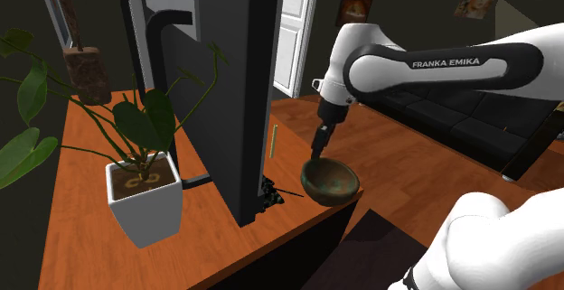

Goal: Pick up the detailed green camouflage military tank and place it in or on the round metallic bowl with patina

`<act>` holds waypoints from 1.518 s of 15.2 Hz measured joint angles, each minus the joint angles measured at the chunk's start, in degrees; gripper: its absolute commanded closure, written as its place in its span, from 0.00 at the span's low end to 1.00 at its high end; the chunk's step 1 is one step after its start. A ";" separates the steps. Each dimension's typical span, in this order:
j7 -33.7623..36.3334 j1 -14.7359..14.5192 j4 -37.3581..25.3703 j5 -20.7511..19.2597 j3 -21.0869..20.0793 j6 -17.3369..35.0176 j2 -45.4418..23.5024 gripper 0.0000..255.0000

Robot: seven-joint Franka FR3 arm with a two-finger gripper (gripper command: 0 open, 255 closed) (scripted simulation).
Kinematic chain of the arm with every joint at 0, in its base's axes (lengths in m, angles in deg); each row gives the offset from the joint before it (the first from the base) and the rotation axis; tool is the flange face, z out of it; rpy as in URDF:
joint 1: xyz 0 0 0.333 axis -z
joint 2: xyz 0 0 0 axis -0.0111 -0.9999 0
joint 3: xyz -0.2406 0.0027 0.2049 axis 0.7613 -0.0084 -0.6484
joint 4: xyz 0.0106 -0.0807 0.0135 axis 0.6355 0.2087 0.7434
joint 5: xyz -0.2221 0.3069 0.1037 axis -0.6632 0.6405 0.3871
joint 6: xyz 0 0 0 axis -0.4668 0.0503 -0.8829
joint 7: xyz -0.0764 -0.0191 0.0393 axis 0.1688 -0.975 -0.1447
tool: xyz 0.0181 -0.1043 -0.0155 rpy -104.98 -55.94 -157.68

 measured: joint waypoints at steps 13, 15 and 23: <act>-7.39 -4.81 0.46 0.41 -2.96 18.36 -19.40 0.00; -7.43 -4.91 1.41 0.51 -3.06 20.14 -20.24 0.00; -7.51 -5.01 2.67 0.64 -3.18 23.30 -22.09 0.00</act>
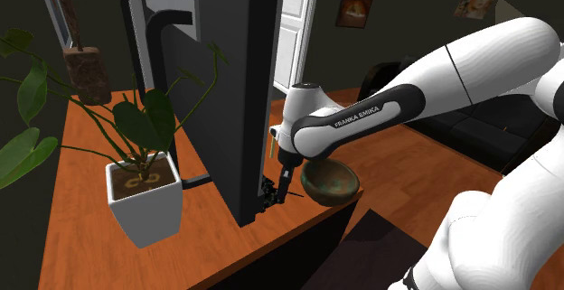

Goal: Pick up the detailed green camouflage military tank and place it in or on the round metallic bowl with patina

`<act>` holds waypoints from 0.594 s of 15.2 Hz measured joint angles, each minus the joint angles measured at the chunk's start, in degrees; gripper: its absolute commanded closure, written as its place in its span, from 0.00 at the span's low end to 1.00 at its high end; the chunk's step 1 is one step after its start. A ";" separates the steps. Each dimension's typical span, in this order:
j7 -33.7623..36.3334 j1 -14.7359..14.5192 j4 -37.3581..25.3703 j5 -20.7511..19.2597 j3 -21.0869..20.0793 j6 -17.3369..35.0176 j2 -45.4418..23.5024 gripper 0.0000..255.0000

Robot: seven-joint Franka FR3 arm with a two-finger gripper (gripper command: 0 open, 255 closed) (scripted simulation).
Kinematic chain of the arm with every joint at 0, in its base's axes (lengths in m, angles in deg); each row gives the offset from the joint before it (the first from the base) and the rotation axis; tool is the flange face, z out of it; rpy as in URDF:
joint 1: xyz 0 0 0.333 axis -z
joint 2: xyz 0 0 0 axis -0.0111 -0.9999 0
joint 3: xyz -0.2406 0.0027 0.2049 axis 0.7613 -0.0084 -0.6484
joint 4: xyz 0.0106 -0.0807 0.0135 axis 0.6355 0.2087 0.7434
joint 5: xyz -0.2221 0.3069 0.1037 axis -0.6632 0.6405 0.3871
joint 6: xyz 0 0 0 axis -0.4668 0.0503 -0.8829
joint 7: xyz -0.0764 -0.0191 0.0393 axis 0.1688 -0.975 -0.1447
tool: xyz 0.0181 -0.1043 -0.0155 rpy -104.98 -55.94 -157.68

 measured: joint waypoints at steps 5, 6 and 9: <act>0.00 0.00 0.01 0.00 0.00 0.01 0.00 1.00; 0.00 0.00 0.00 0.00 0.00 0.01 0.00 1.00; 0.00 -0.01 -0.01 0.00 -0.01 0.02 0.00 1.00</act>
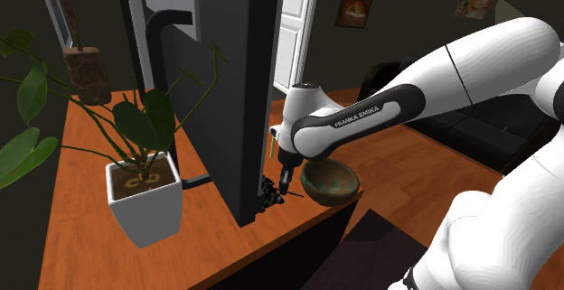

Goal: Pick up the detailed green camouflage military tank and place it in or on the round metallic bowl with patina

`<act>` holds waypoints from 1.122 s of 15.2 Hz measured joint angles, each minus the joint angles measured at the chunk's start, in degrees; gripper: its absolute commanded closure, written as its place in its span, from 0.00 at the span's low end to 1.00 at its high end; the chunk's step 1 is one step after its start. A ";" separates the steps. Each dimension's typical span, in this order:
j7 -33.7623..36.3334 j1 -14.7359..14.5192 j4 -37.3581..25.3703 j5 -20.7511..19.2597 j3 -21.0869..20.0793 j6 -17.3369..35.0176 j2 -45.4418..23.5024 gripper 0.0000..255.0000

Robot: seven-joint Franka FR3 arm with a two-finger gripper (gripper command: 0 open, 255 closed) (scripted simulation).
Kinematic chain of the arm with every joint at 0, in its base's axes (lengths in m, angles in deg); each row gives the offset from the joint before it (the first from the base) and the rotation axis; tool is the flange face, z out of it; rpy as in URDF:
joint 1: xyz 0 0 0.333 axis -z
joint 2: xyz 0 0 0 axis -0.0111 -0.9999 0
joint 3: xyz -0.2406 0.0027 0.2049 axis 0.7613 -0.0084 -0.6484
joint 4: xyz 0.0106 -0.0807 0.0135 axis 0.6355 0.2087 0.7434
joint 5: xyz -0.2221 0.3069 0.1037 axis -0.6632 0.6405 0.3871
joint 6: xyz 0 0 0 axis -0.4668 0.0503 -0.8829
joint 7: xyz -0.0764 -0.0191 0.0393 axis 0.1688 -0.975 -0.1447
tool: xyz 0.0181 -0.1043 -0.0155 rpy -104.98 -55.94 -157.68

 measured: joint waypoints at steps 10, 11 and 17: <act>0.23 0.09 -2.08 -0.19 0.10 -5.02 2.90 1.00; 0.35 0.06 -2.34 -0.20 0.07 -5.84 3.47 1.00; 0.58 0.13 -5.13 -0.37 0.15 -10.76 5.60 1.00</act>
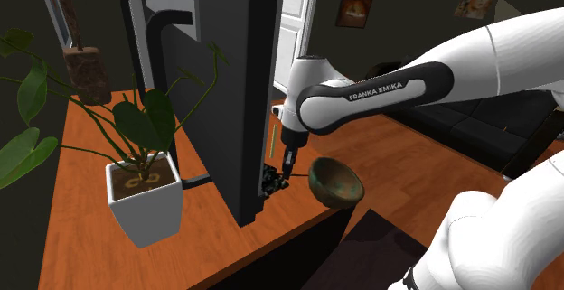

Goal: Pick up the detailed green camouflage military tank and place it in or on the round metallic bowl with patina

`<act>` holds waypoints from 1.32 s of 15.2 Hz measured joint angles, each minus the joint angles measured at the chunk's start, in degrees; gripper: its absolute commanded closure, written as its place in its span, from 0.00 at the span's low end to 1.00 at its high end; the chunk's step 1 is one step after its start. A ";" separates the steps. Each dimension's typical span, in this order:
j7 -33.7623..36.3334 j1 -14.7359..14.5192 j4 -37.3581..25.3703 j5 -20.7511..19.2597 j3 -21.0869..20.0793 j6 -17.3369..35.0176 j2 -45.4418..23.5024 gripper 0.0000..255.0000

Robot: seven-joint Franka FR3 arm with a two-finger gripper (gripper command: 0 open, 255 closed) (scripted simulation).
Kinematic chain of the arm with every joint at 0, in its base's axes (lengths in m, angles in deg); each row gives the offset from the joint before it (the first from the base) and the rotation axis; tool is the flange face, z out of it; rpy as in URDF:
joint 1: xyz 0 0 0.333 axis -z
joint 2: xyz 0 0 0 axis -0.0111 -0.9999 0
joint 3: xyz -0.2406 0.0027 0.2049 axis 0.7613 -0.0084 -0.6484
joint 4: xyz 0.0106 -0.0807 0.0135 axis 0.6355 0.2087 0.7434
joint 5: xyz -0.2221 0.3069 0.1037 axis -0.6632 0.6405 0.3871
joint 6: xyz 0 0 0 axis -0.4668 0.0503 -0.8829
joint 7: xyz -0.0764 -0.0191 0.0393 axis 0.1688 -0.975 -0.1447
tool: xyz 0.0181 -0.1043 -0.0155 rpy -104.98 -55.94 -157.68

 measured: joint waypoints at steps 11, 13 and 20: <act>0.46 0.07 -5.87 -0.24 0.13 -8.99 3.13 1.00; 0.53 0.09 -7.22 -0.29 0.16 -10.60 3.39 1.00; 0.28 0.31 -10.08 -0.47 0.56 -15.39 5.27 1.00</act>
